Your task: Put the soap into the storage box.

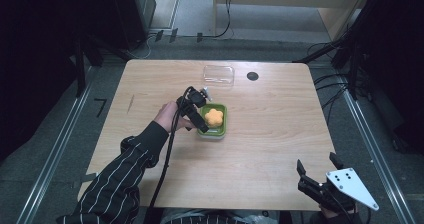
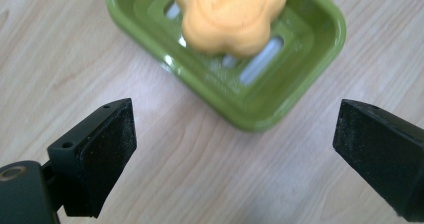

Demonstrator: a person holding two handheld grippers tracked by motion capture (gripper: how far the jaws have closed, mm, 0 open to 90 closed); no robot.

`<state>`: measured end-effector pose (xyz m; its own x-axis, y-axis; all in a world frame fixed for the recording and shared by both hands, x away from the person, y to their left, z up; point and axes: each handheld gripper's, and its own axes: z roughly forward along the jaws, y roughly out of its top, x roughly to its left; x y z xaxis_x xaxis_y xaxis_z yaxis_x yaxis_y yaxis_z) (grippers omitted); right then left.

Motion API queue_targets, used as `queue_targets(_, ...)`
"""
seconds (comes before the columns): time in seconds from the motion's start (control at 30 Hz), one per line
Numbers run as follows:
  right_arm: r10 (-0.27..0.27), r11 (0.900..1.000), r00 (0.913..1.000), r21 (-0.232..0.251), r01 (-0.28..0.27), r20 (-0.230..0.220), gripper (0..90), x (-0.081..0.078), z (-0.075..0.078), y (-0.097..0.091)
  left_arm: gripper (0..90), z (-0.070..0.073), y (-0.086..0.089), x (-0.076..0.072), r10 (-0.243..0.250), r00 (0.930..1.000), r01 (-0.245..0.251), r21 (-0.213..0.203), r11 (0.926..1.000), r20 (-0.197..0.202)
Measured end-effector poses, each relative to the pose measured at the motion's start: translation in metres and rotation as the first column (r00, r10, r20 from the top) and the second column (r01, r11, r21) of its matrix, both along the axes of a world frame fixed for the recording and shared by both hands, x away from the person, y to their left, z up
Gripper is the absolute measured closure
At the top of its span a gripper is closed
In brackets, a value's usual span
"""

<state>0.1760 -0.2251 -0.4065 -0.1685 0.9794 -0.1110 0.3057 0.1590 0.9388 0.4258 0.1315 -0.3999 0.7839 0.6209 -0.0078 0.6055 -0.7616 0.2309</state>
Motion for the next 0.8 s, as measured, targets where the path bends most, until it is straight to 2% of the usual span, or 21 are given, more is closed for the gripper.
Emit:
queue_targets(0.1, 0.001, 1.0000, 1.0000, 0.001, -0.001, 0.000, 13.1, 0.001, 0.000, 0.001, 3.3, 0.000, 0.006, -0.006, 0.005, 1.0000, -0.005, 0.002, 1.0000, -0.005)
queue_targets(0.3, 0.011, 0.9999, 0.9999, -0.001, -0.011, 0.000, 13.2, 0.003, 0.000, 0.003, 1.5, -0.002, 0.015, -0.016, 0.007, 0.9999, -0.007, 0.033, 0.9994, -0.009)
queue_targets(0.8, 0.038, 0.9993, 0.9993, 0.002, -0.038, 0.002, 13.1, 0.009, 0.001, 0.007, 0.4, -0.003, 0.037, -0.042, 0.055, 0.9985, -0.054, 0.041, 0.9977, -0.011)
